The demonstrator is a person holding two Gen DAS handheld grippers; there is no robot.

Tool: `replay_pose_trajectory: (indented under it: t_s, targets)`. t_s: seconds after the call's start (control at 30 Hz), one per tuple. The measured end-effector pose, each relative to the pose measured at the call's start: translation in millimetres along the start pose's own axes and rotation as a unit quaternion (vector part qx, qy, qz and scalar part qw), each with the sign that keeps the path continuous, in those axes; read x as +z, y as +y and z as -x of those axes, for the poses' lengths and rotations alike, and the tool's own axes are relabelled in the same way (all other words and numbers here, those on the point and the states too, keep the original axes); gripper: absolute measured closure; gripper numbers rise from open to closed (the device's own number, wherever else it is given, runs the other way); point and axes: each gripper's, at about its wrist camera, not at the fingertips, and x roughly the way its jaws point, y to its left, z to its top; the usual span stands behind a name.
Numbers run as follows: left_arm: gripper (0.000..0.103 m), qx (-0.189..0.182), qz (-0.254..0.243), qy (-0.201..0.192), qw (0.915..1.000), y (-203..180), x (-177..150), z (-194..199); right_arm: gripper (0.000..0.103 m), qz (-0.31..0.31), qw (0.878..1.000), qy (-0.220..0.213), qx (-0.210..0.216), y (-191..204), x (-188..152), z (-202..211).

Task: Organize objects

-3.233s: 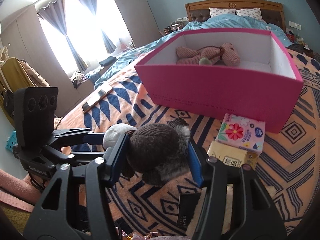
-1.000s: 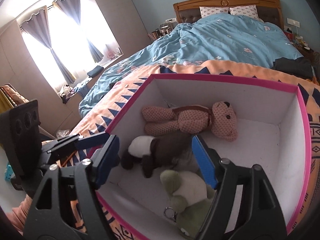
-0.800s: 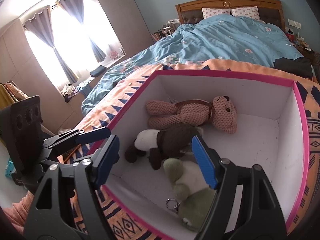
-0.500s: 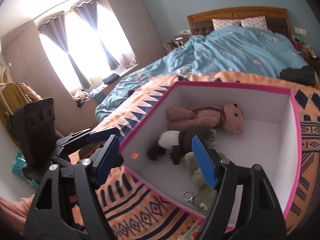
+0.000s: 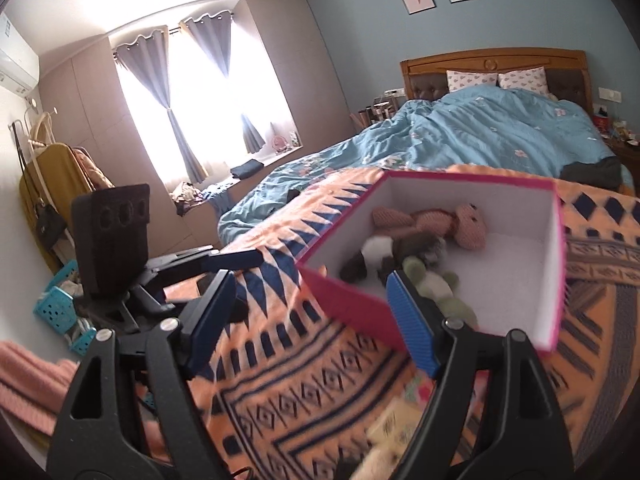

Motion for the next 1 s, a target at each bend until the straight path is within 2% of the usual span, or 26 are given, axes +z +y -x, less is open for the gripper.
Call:
replay_pose_trajectory:
  t_s: [0.13, 0.33, 0.47, 0.83, 1.0]
  targets:
    - [0.017, -0.039, -0.033, 0.033, 0.9982, -26, -21, -10, 0.024, -0.028, 0.999, 0.008, -0.015, -10, -37, 28]
    - [0.017, -0.091, -0.083, 0.108, 0.9865, -69, -63, -39, 0.024, -0.095, 0.993, 0.044, -0.046, -30, -97, 49]
    - [0.018, -0.111, -0.084, 0.147, 0.9792, -80, -84, -51, 0.024, -0.120, 0.989, 0.070, -0.058, -35, -130, 55]
    - [0.018, -0.112, -0.086, 0.195, 0.9706, -89, -117, -60, 0.024, -0.130, 0.980, 0.139, -0.060, -17, -190, 47]
    - [0.020, -0.105, -0.088, 0.206, 0.9689, -89, -125, -62, 0.039, -0.134, 0.979, 0.139, -0.059, -13, -201, 42]
